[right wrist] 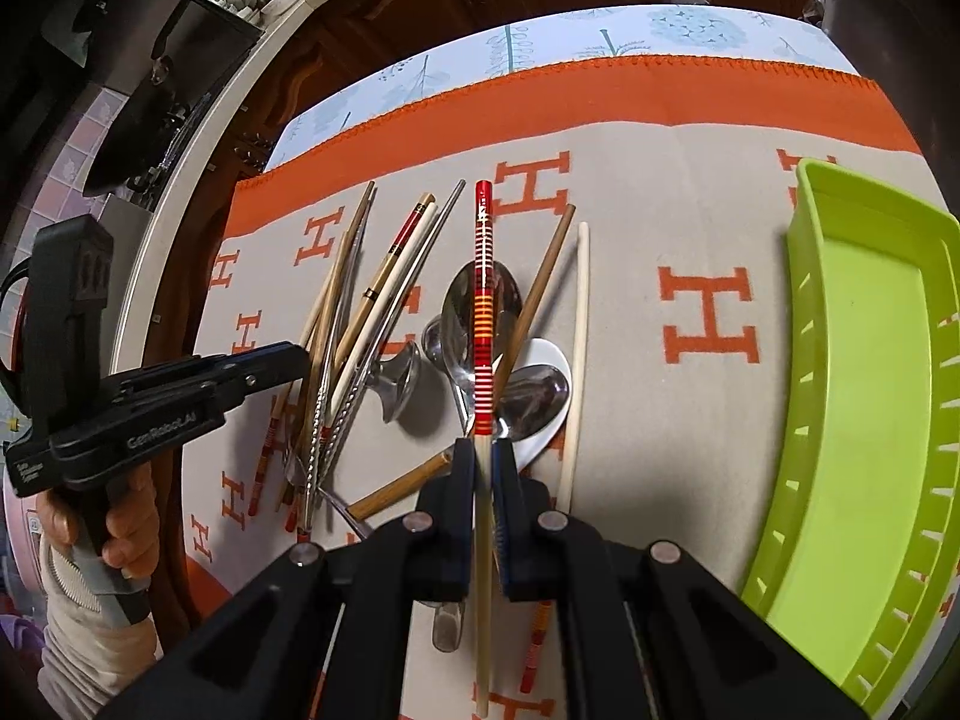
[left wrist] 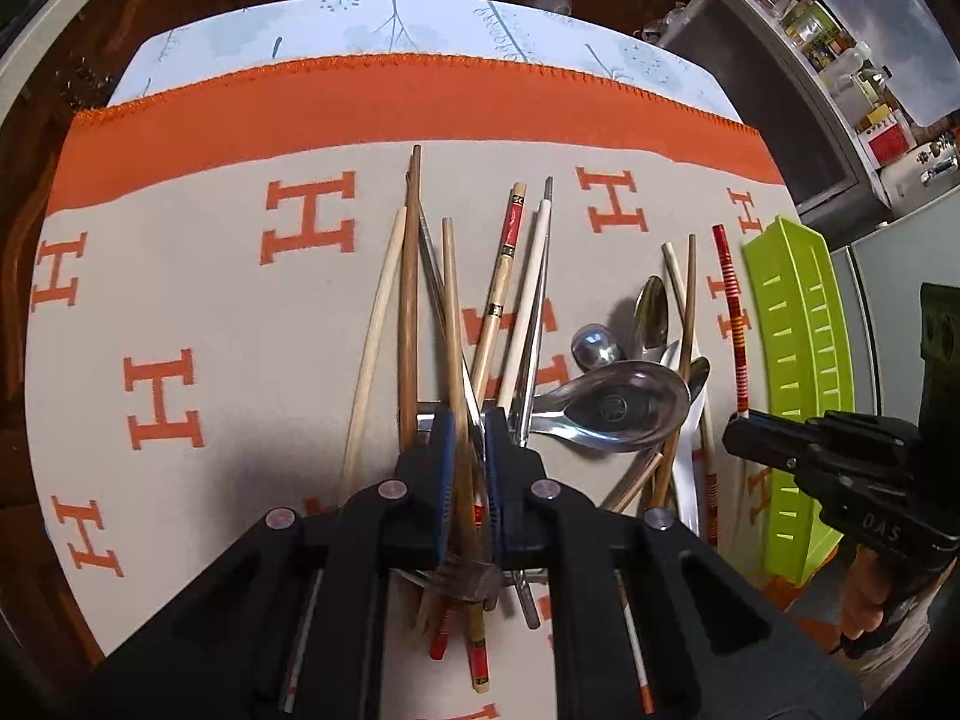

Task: Organize utensils
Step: 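Carry the red-striped chopstick with the right tool while the left tool carries the steel one to the tray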

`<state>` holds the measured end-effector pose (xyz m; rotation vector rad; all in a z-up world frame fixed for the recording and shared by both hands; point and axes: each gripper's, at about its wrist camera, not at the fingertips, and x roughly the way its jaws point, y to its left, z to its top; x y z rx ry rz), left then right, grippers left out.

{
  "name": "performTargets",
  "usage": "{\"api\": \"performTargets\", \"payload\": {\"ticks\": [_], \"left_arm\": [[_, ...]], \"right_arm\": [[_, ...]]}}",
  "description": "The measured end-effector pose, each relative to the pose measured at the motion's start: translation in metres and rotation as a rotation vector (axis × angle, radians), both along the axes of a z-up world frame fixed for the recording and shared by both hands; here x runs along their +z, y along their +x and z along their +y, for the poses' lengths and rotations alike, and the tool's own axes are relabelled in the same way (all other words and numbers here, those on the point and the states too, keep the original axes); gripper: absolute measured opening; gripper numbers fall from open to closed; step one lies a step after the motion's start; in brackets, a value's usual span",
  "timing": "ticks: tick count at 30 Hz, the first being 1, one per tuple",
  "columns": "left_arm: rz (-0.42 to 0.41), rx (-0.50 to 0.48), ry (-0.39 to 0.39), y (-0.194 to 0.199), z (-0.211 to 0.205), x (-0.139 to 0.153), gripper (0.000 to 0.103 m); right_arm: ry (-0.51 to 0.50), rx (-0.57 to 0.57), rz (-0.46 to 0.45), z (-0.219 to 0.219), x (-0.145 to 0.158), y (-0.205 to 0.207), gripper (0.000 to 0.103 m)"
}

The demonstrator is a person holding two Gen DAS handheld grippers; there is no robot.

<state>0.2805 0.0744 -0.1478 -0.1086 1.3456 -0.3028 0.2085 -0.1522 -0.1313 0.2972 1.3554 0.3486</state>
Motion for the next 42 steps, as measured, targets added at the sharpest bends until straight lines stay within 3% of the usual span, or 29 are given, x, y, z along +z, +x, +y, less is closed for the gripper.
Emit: {"api": "performTargets", "payload": {"ticks": [9,18,42], "left_arm": [[0.009,-0.041,-0.036,-0.017,-0.014,0.013,0.008],[0.075,-0.038,0.015,-0.024,-0.024,-0.004,0.008],[0.089,0.001,0.106,-0.017,-0.029,-0.026,0.007]], "right_arm": [[0.002,0.001,0.004,0.000,-0.001,-0.001,0.005],[0.013,0.000,-0.002,0.000,0.002,-0.003,0.005],[0.029,-0.014,0.016,-0.007,-0.004,-0.003,0.005]]}}
